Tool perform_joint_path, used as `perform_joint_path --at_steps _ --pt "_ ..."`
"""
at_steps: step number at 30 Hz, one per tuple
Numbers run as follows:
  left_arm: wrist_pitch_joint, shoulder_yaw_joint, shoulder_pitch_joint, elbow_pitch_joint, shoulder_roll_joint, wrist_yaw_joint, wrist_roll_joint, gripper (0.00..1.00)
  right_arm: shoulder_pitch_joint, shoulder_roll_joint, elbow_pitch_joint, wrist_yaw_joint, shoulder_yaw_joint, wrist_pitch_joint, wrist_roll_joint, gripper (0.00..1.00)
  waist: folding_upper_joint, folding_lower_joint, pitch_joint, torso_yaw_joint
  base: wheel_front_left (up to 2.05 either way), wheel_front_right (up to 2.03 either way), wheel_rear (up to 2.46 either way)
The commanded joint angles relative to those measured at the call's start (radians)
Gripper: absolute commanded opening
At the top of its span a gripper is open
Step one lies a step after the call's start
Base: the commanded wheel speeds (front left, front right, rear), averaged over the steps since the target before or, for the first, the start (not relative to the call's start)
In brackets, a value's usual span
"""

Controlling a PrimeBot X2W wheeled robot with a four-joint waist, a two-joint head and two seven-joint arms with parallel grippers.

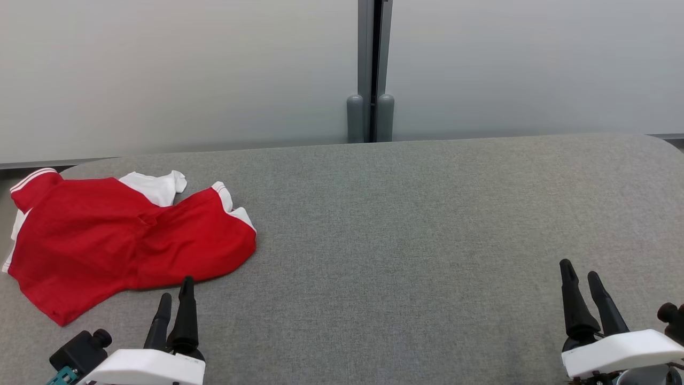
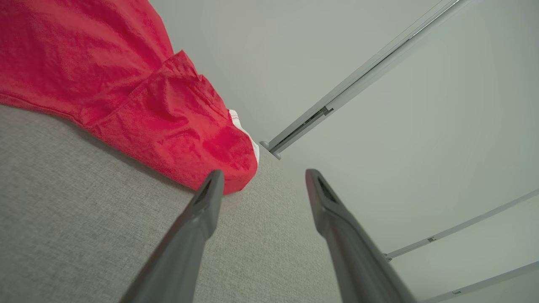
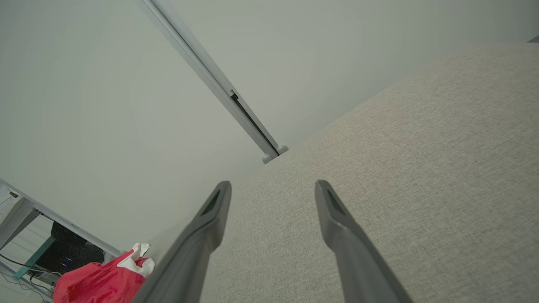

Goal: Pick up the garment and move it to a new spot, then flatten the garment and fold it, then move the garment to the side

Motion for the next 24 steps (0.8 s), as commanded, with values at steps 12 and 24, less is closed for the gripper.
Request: perform_joint_path --at_steps 12,24 --pt "-0.043 -0.006 0.019 -0.016 0.008 0.031 0.191 1.0 0.013 -0.014 -0.008 0.002 0.022 -0.048 -0.192 1.0 -0.0001 0.0 -0.008 0.002 0.0 0.0 0.0" --pt "-0.074 -0.007 0.04 -0.061 0.009 0.036 0.324 1.0 0.028 -0.016 -0.009 0.002 0.039 -0.078 -0.319 1.0 -0.0001 0.0 -0.012 0.0 0.0 0.0 0.0"
